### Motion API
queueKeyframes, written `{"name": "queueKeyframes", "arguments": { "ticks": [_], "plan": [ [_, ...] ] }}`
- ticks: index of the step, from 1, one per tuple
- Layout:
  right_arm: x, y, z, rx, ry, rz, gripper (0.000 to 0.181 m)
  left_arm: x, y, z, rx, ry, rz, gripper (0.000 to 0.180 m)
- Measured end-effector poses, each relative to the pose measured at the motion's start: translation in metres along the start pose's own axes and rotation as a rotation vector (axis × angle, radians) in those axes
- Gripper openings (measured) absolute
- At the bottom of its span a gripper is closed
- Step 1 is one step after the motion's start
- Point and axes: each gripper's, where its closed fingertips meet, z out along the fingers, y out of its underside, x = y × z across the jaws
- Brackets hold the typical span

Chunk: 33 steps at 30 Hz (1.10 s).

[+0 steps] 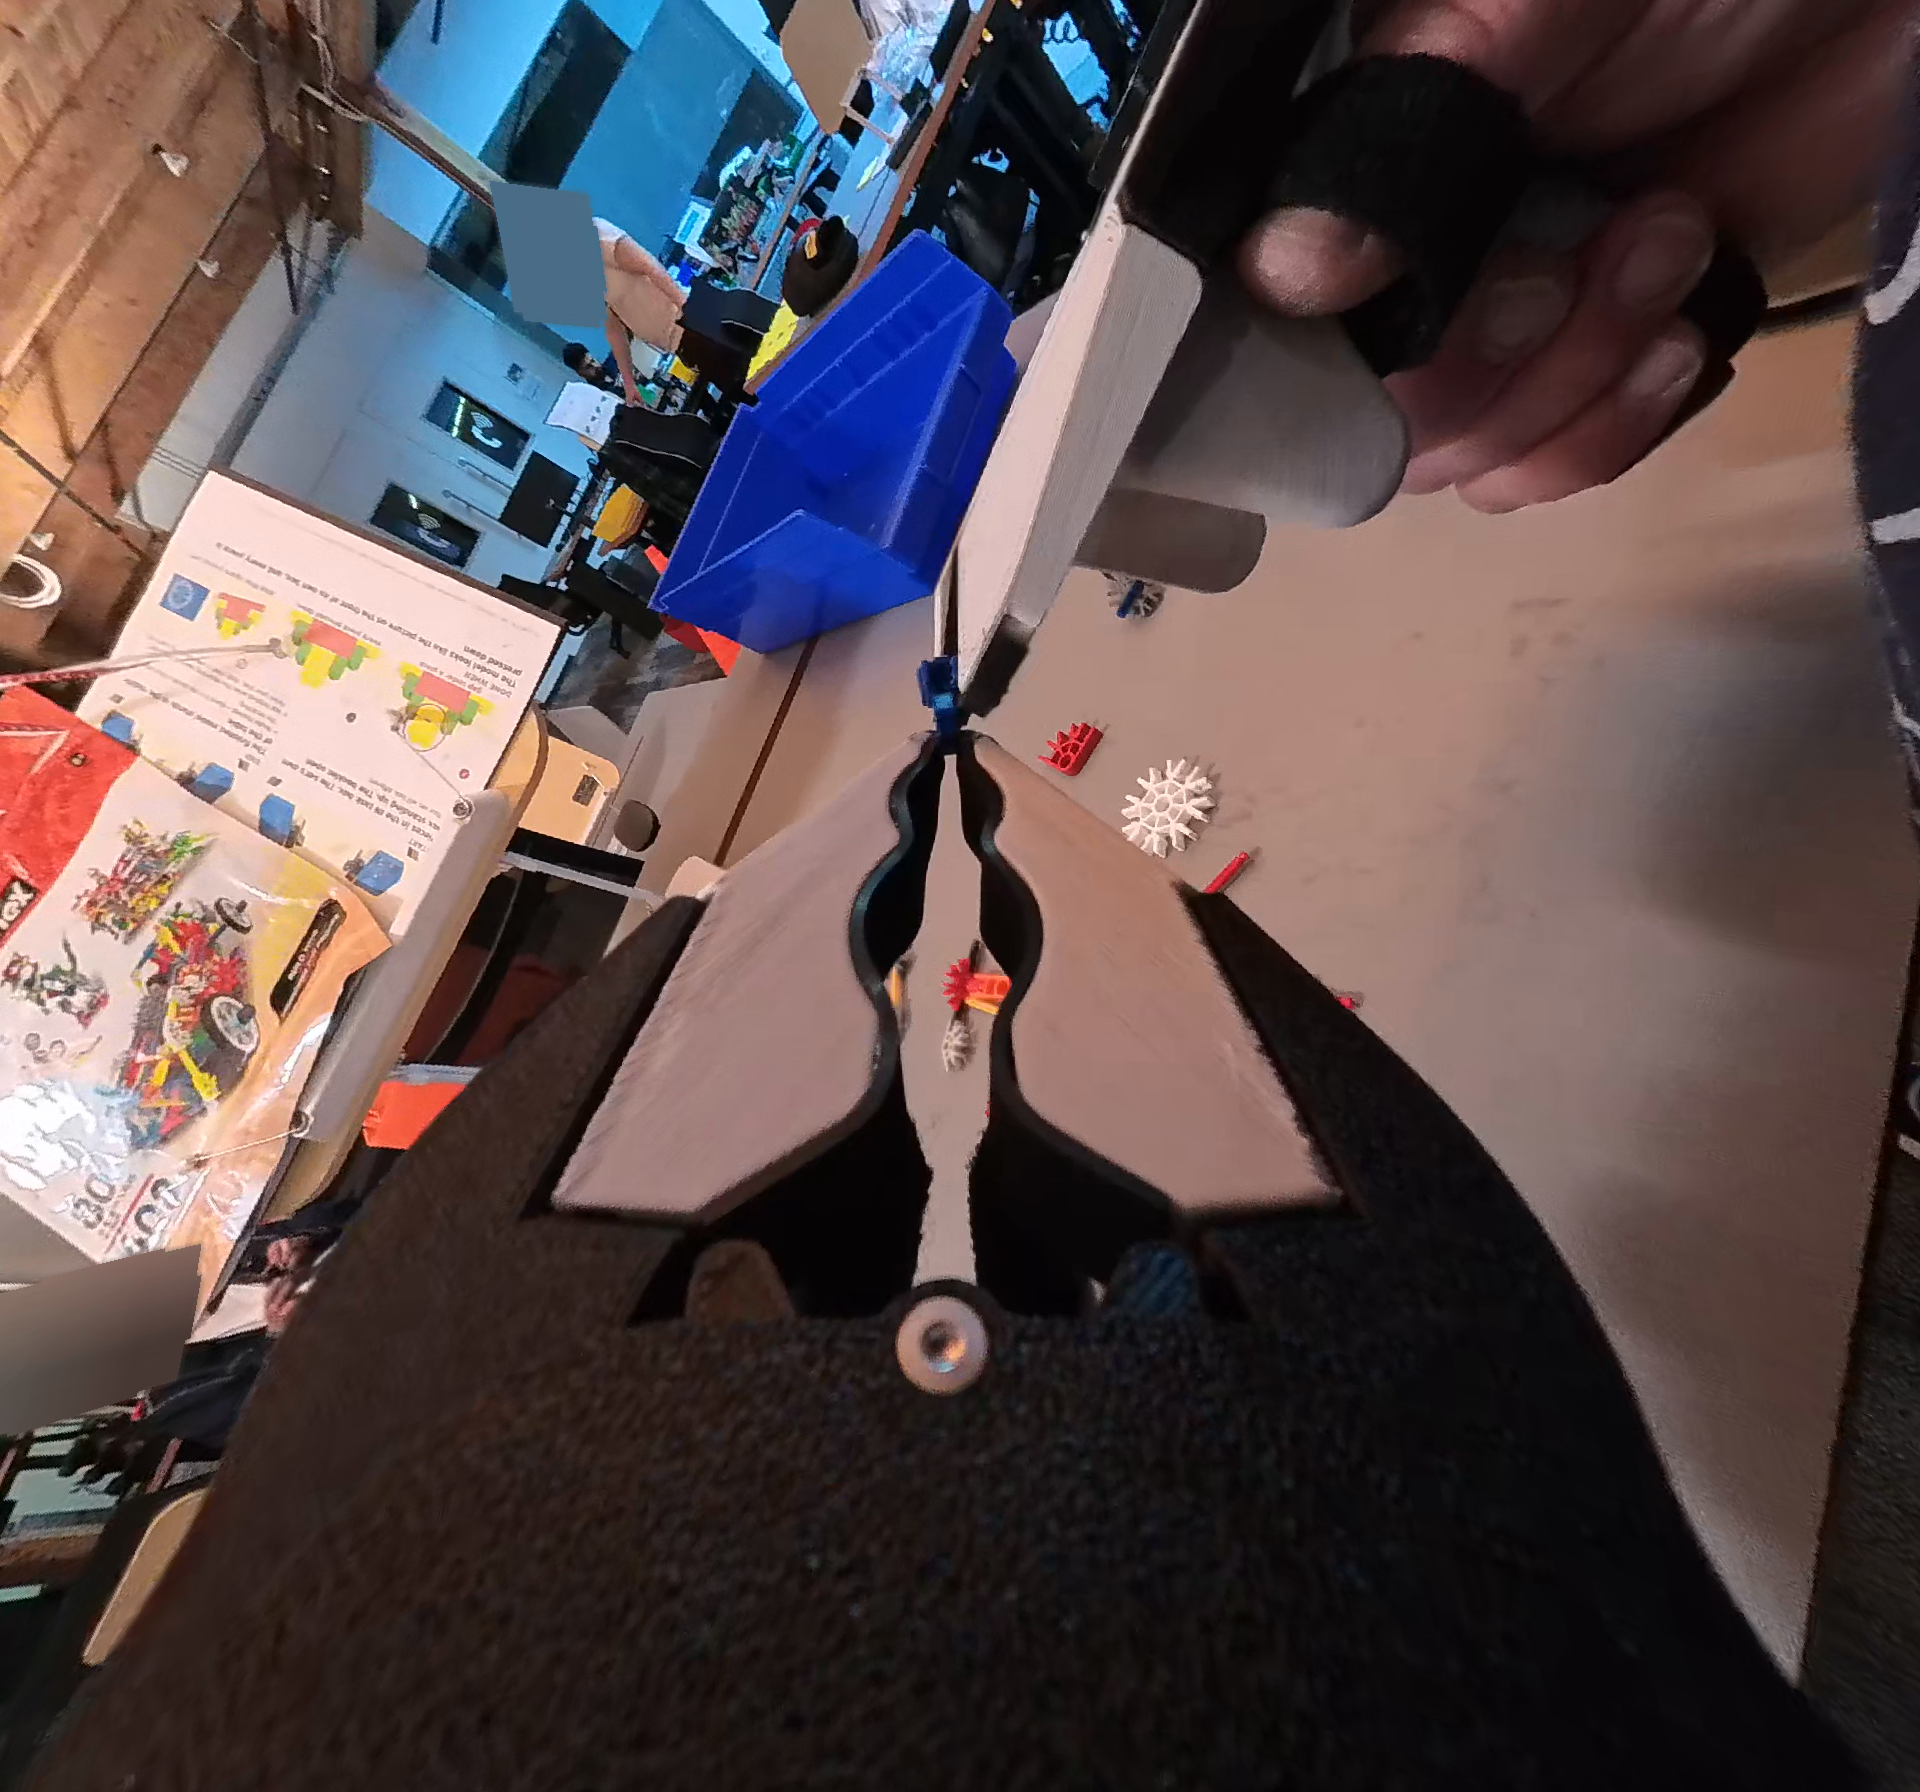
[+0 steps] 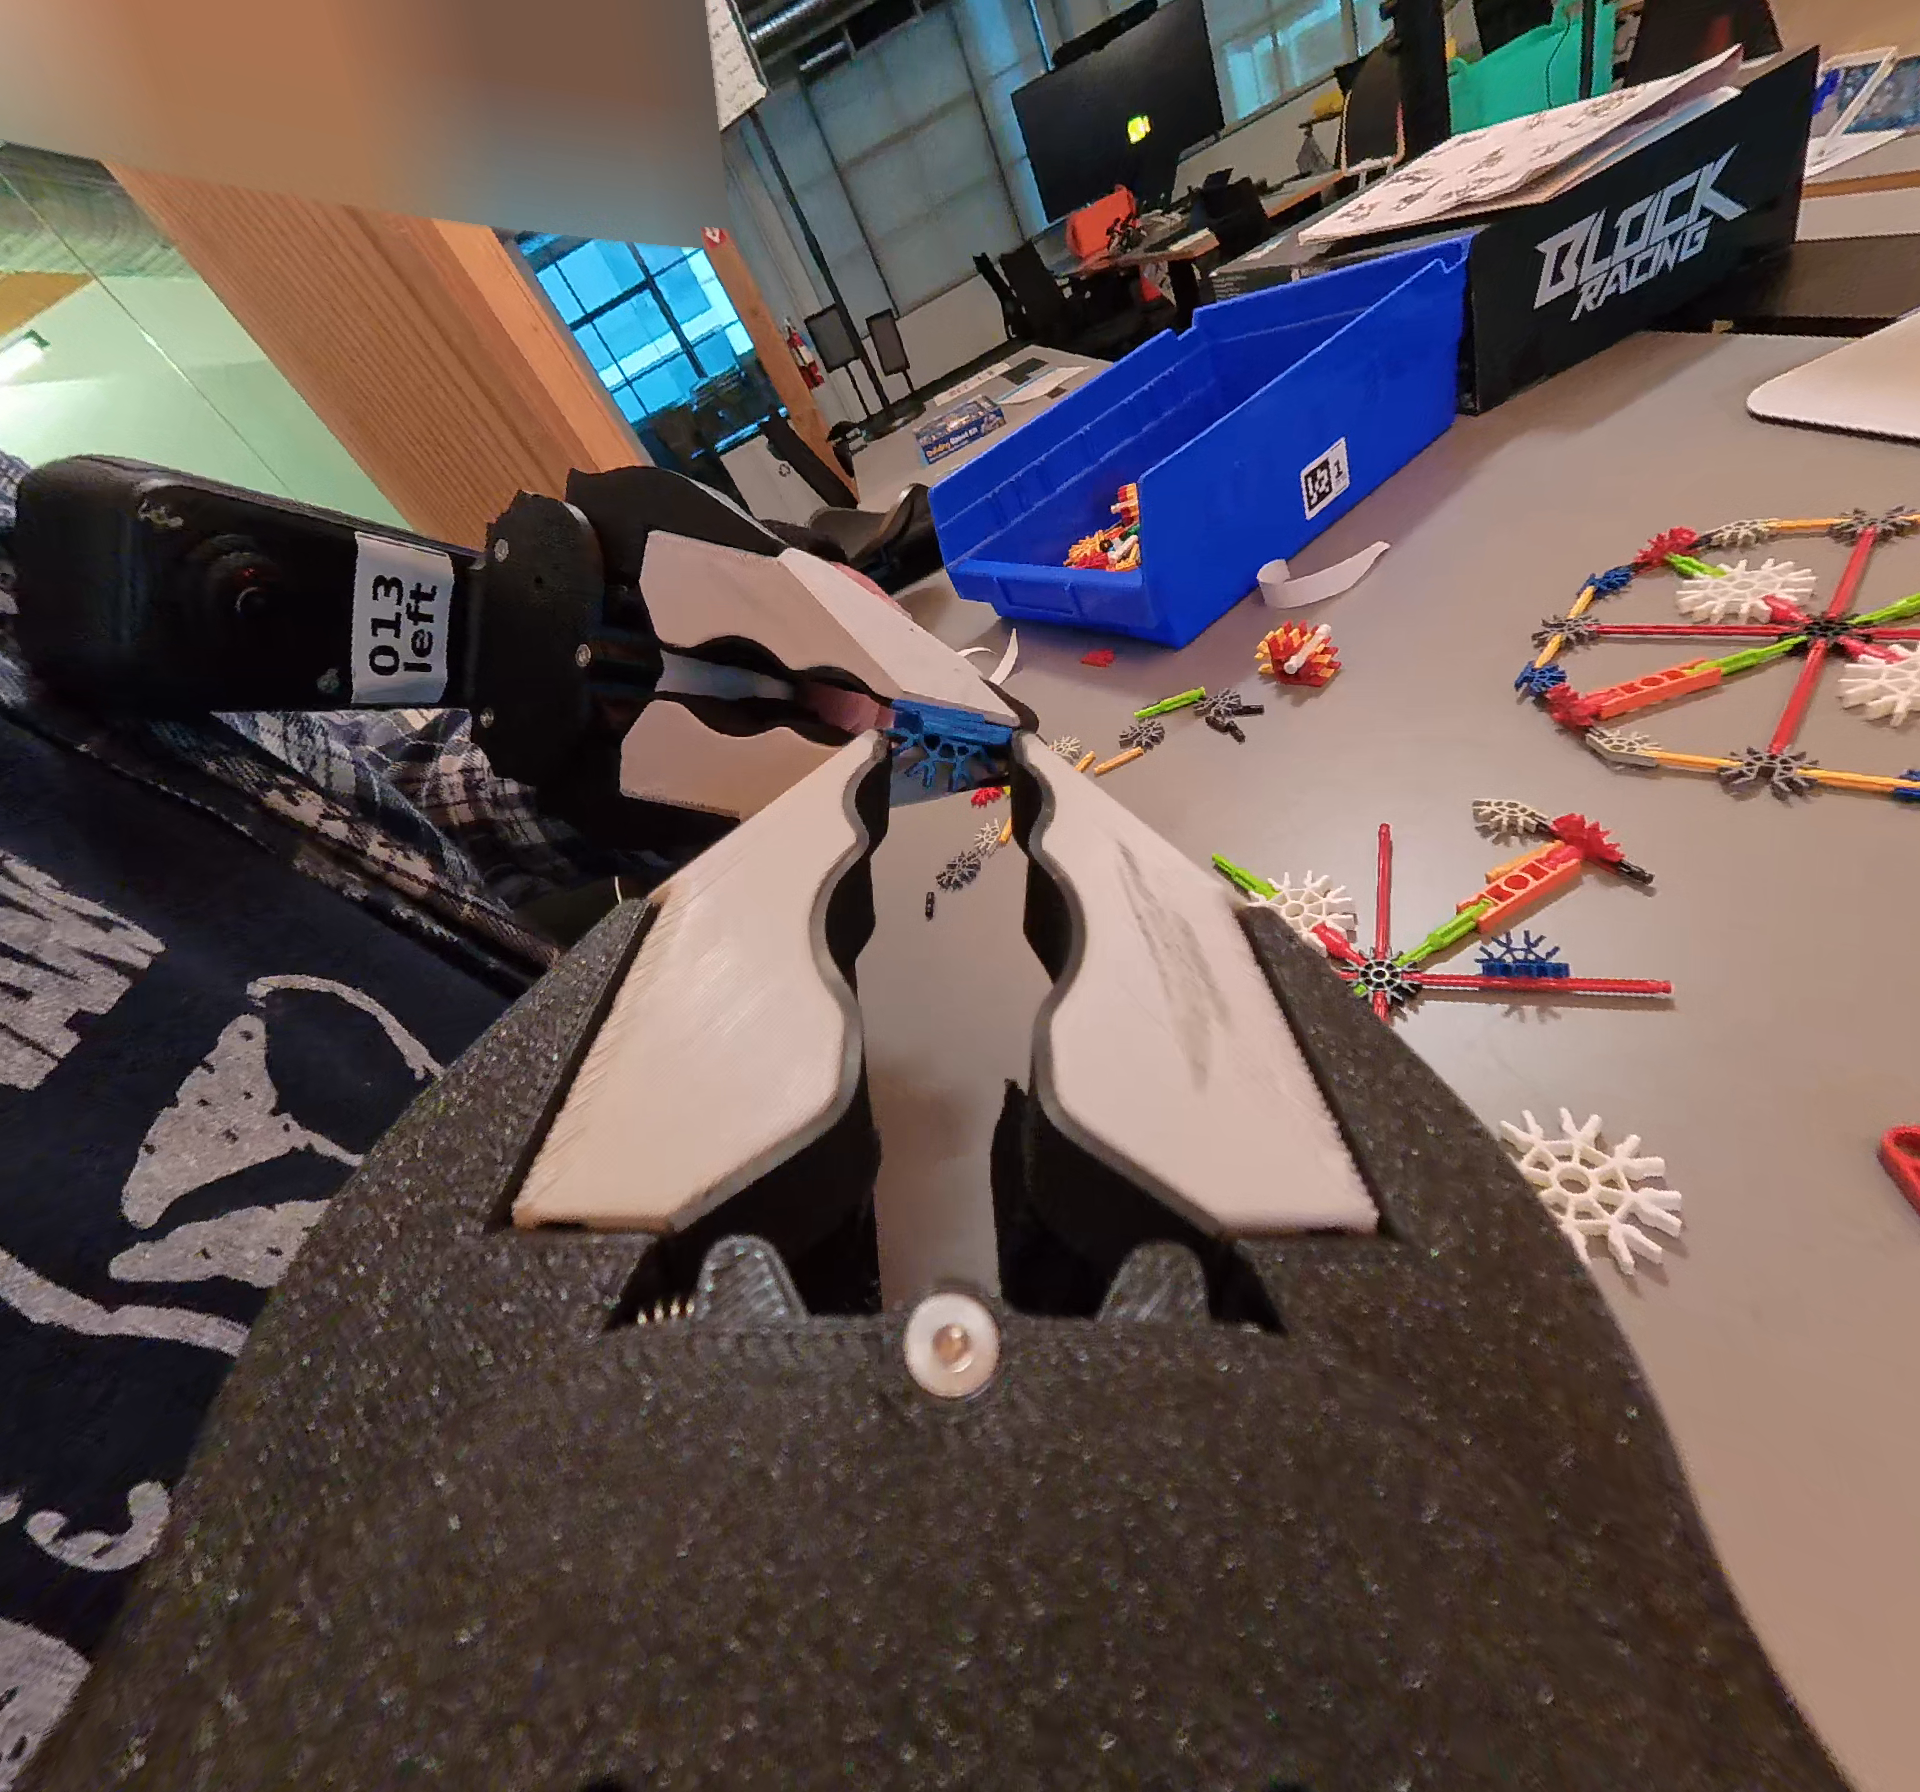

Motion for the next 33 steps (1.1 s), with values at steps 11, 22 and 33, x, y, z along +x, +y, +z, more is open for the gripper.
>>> {"name": "queueKeyframes", "arguments": {
  "ticks": [11, 22, 33],
  "plan": [
    [0.002, -0.006, -0.003, 0.039, -0.035, 0.077, 0.021, -0.002, -0.004, 0.004, 0.025, 0.011, 0.042, 0.000],
    [0.007, -0.008, -0.007, -0.005, 0.079, -0.161, 0.019, -0.002, -0.005, 0.010, 0.026, 0.013, 0.043, 0.001],
    [0.015, -0.006, -0.002, -0.018, 0.117, -0.159, 0.020, -0.003, 0.001, 0.012, -0.007, -0.024, -0.027, 0.003]
  ]
}}
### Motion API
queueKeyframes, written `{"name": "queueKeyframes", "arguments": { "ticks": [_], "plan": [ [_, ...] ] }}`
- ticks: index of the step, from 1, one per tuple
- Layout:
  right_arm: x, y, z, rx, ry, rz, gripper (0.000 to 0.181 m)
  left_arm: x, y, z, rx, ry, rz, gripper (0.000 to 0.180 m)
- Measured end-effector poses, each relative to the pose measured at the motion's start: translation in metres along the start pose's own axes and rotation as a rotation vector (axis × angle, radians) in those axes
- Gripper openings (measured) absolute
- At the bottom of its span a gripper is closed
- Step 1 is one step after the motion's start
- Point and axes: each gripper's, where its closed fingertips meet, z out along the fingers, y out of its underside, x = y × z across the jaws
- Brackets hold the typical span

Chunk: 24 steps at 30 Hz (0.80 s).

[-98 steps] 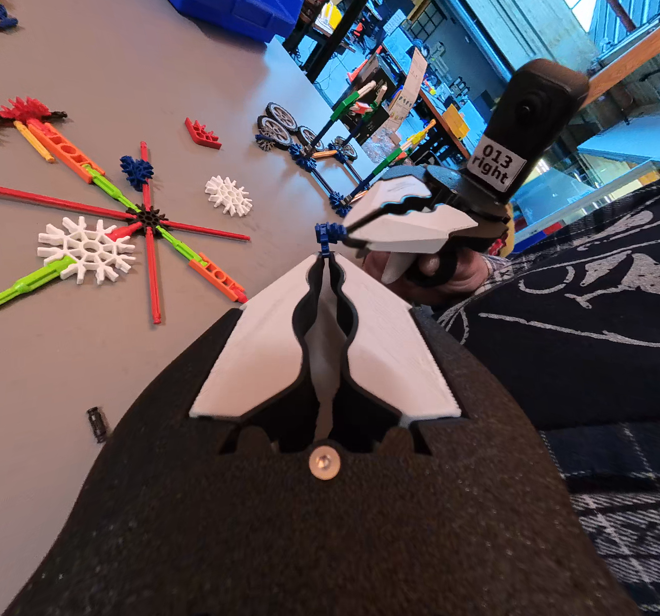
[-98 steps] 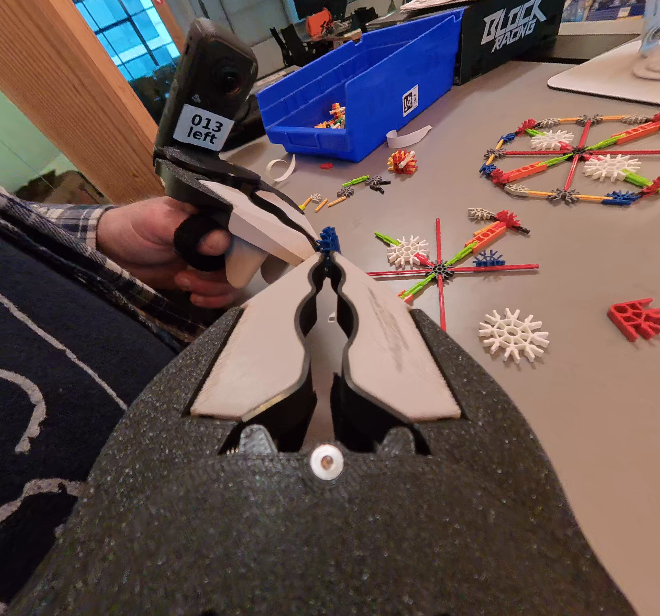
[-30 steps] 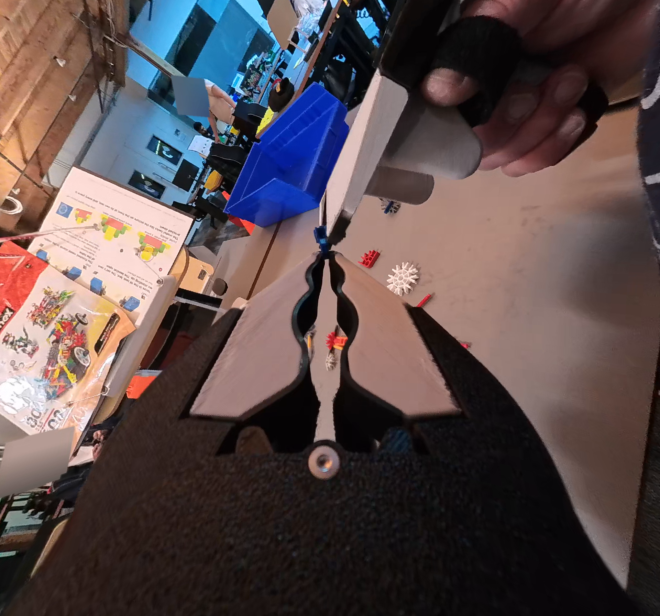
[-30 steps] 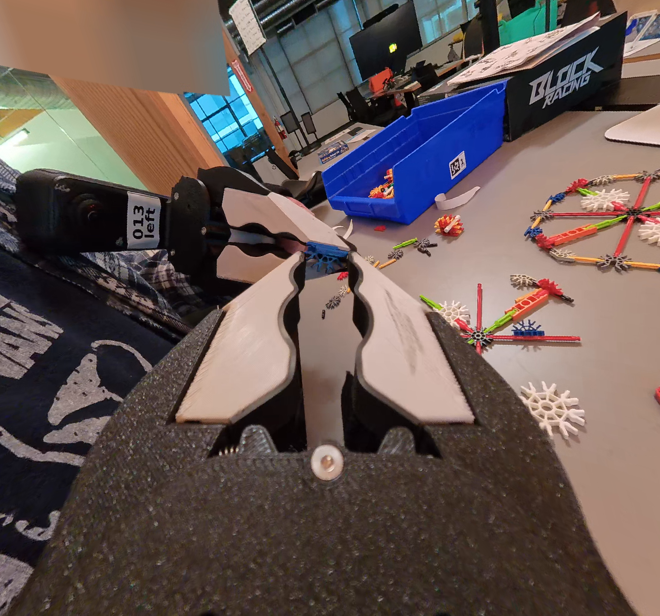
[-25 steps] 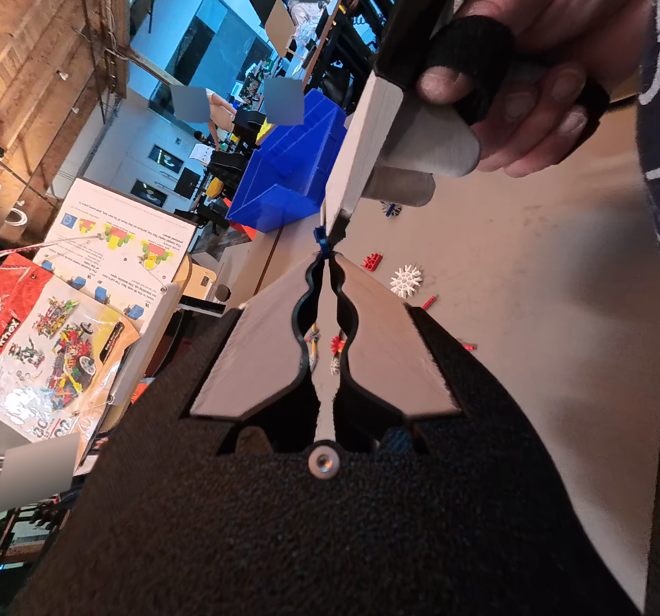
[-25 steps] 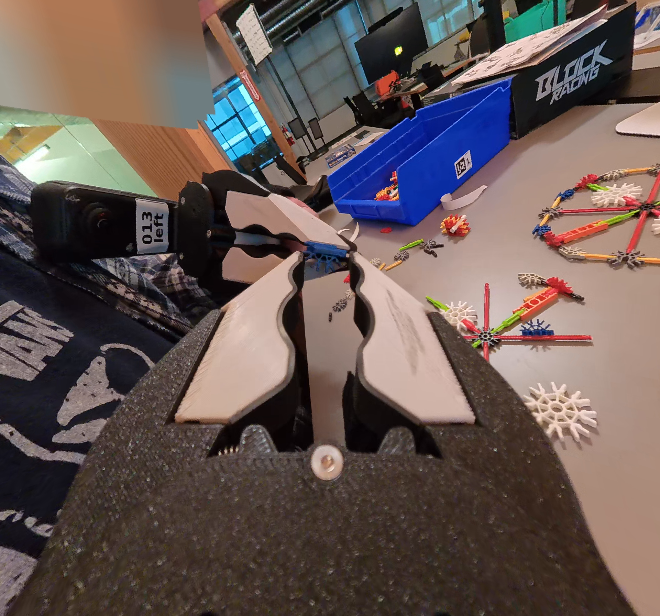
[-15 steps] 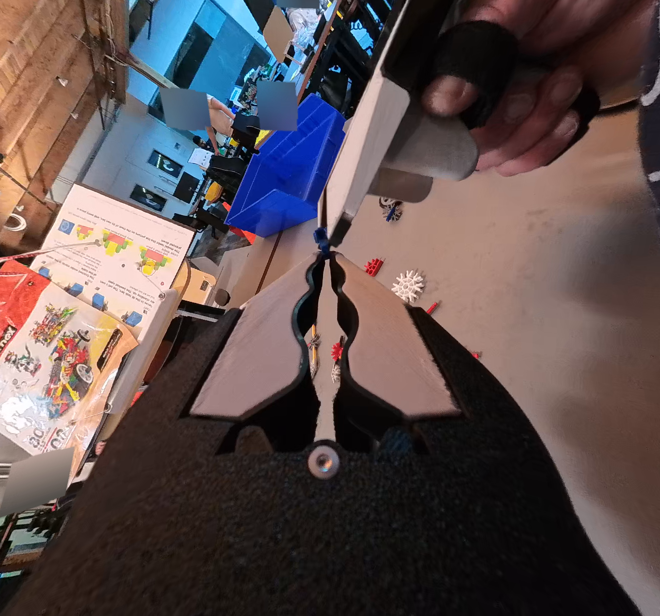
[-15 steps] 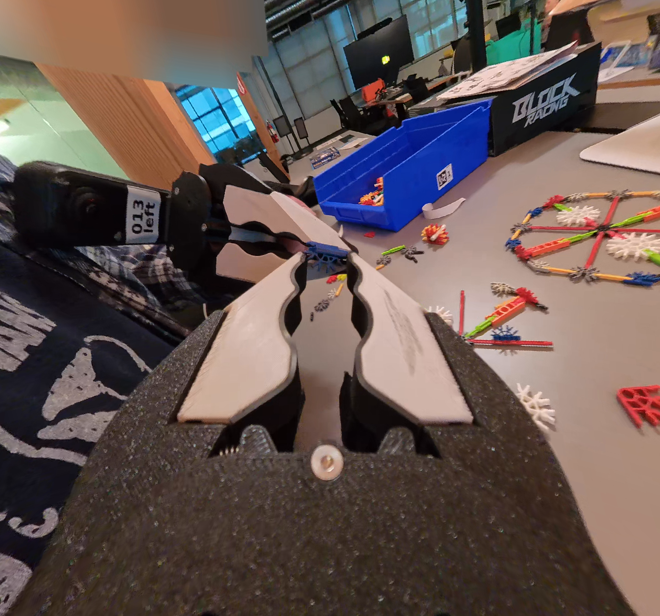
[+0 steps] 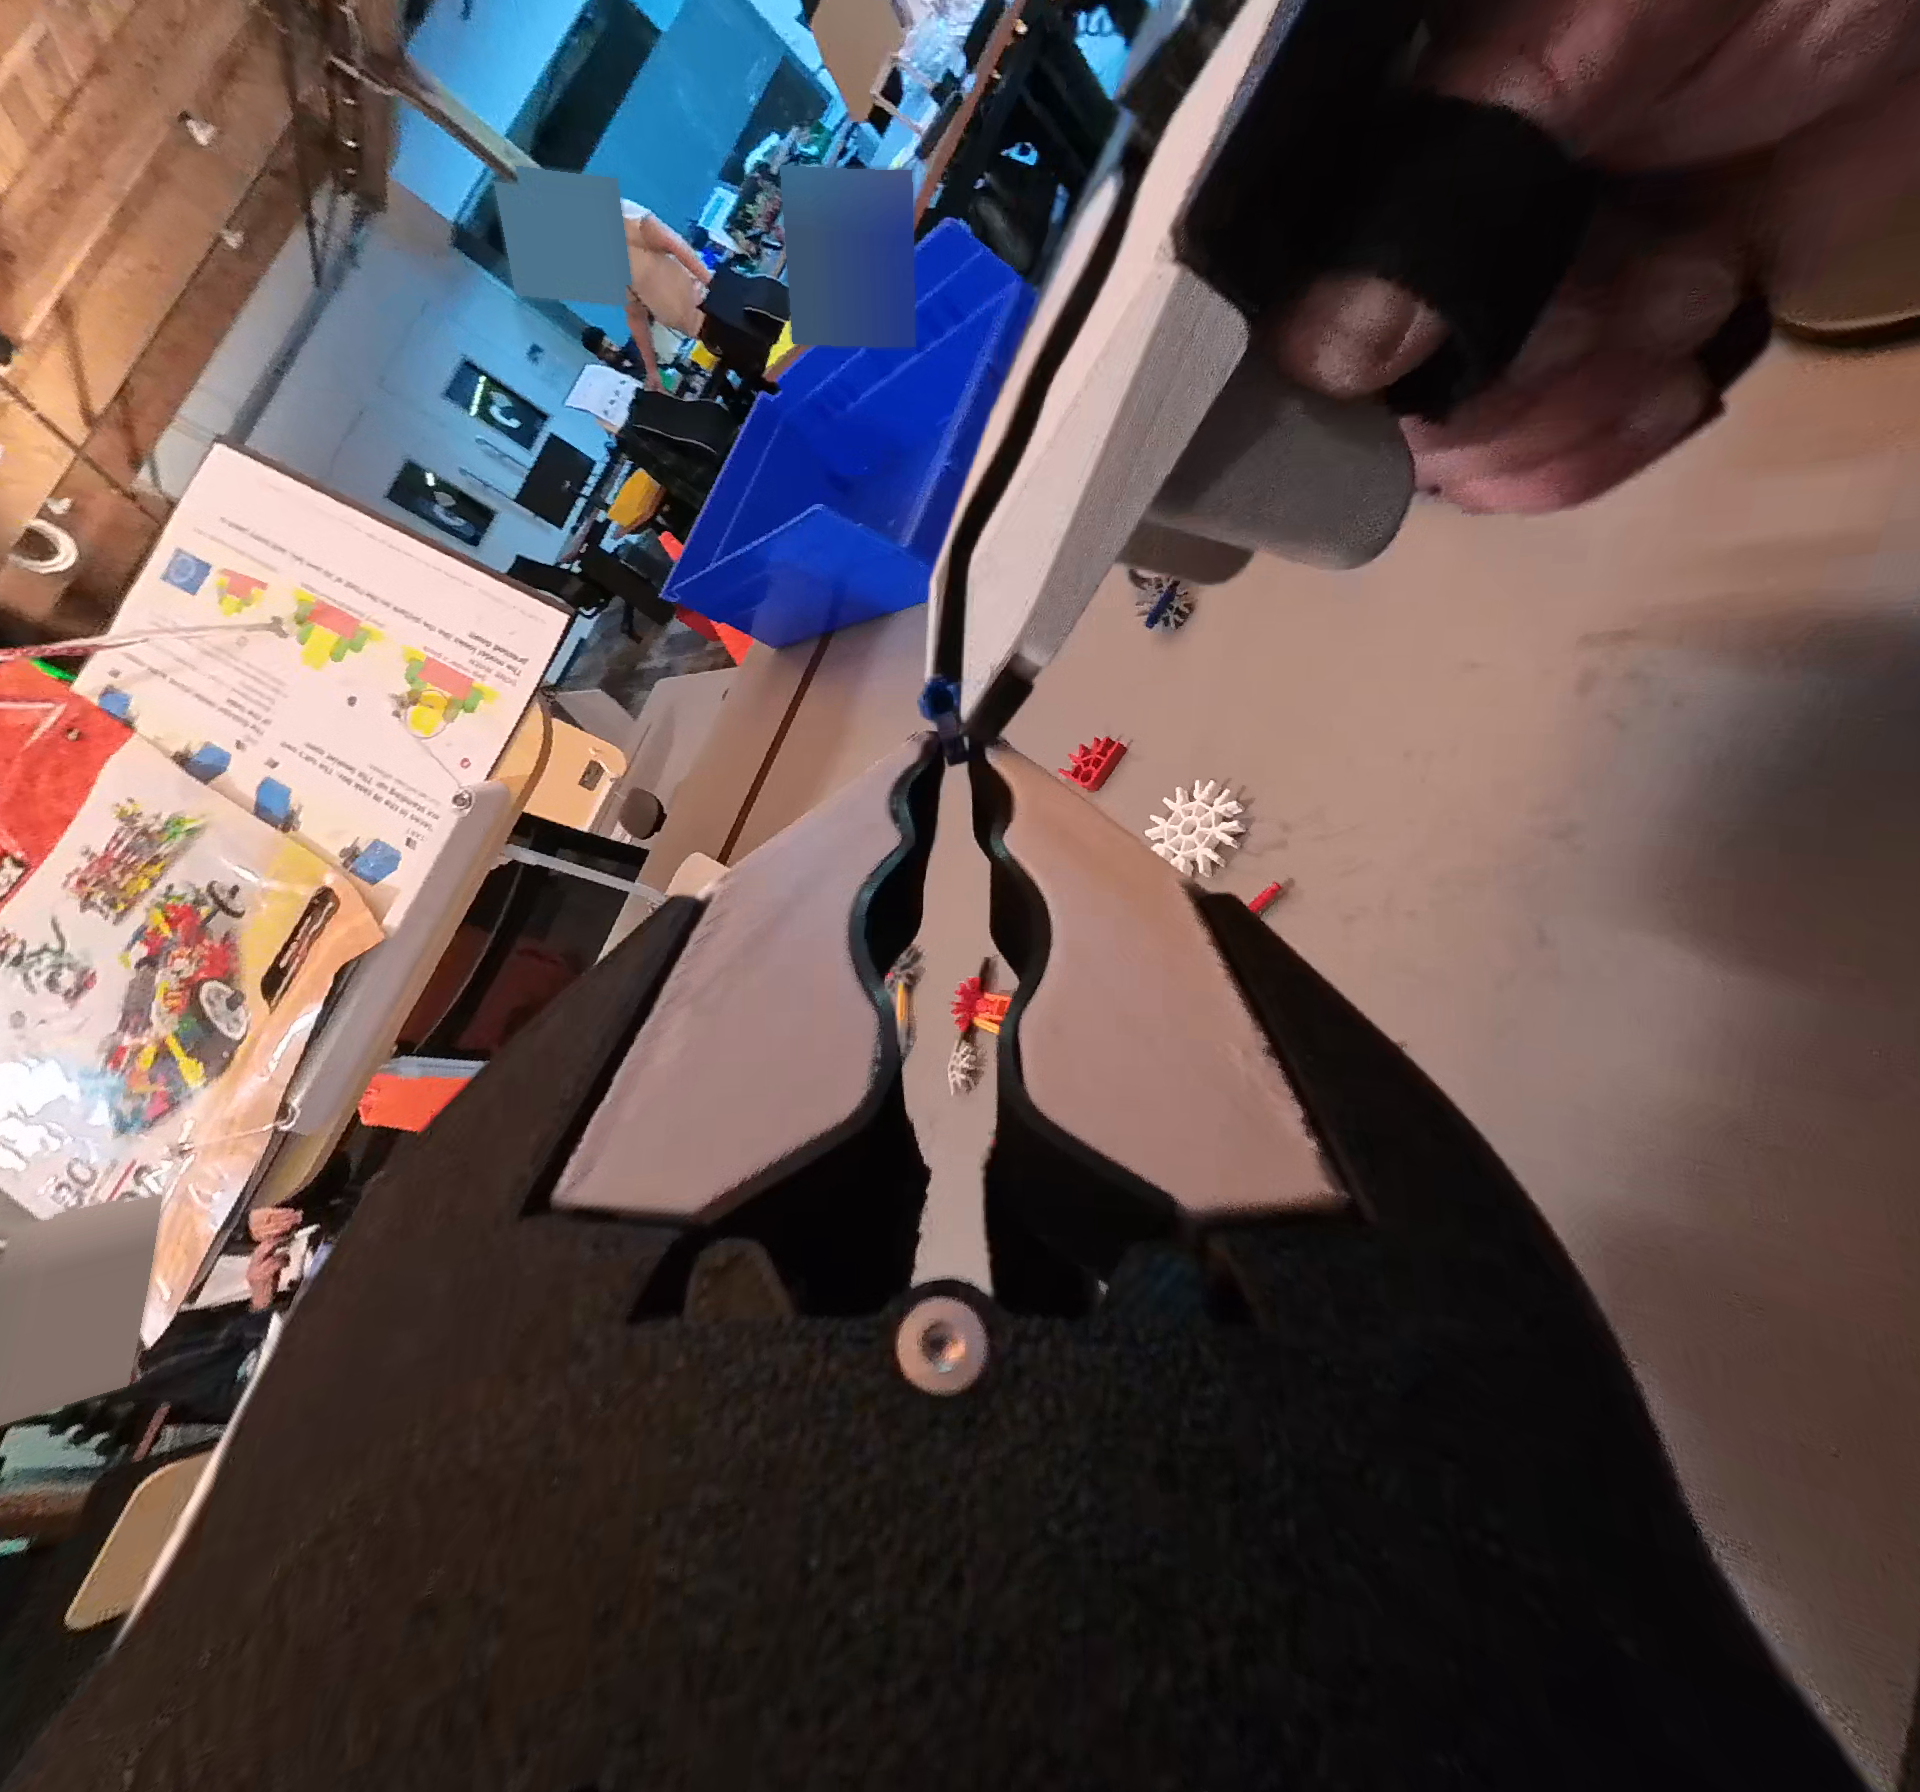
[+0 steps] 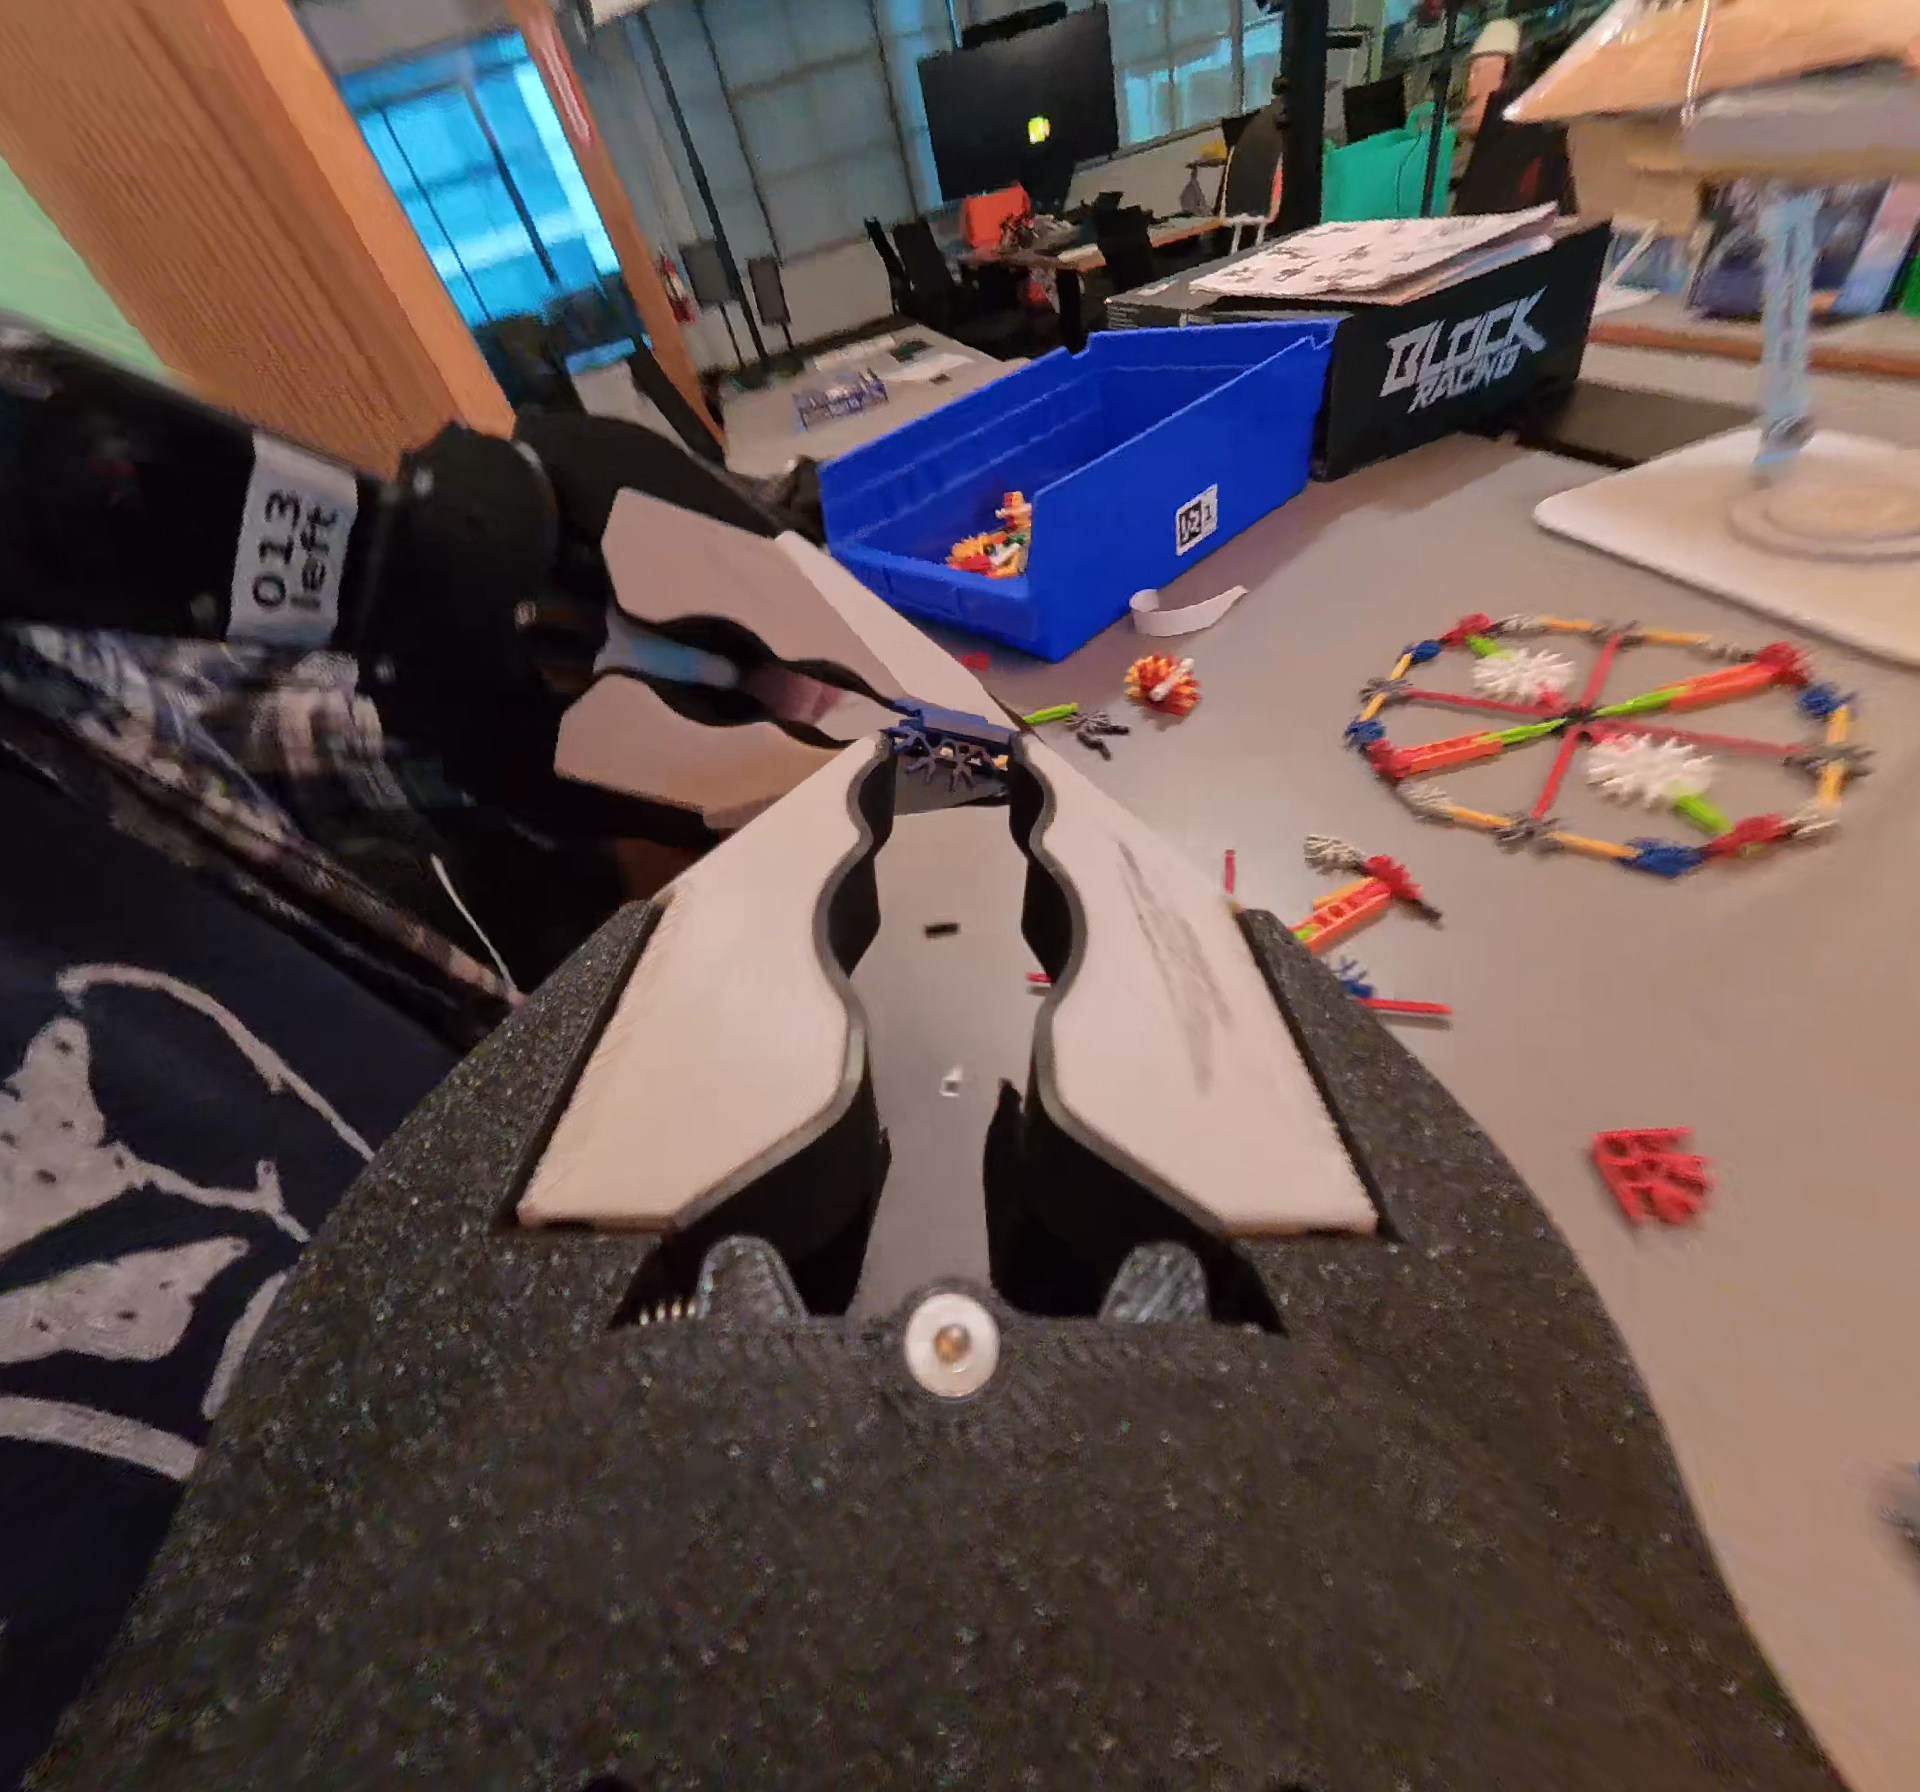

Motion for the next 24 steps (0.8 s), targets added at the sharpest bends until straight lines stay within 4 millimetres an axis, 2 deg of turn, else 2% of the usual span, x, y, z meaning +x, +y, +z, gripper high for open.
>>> {"name": "queueKeyframes", "arguments": {
  "ticks": [10, 17, 24],
  "plan": [
    [-0.001, 0.005, 0.002, 0.066, -0.086, 0.239, 0.020, 0.002, -0.001, -0.005, 0.000, -0.003, -0.053, 0.002],
    [-0.002, 0.000, -0.002, 0.147, -0.179, 0.406, 0.020, 0.001, -0.010, -0.008, 0.063, 0.014, -0.151, 0.002],
    [-0.003, -0.003, -0.004, 0.195, -0.236, 0.490, 0.020, -0.001, -0.015, -0.011, 0.089, 0.021, -0.195, 0.002]
  ]
}}
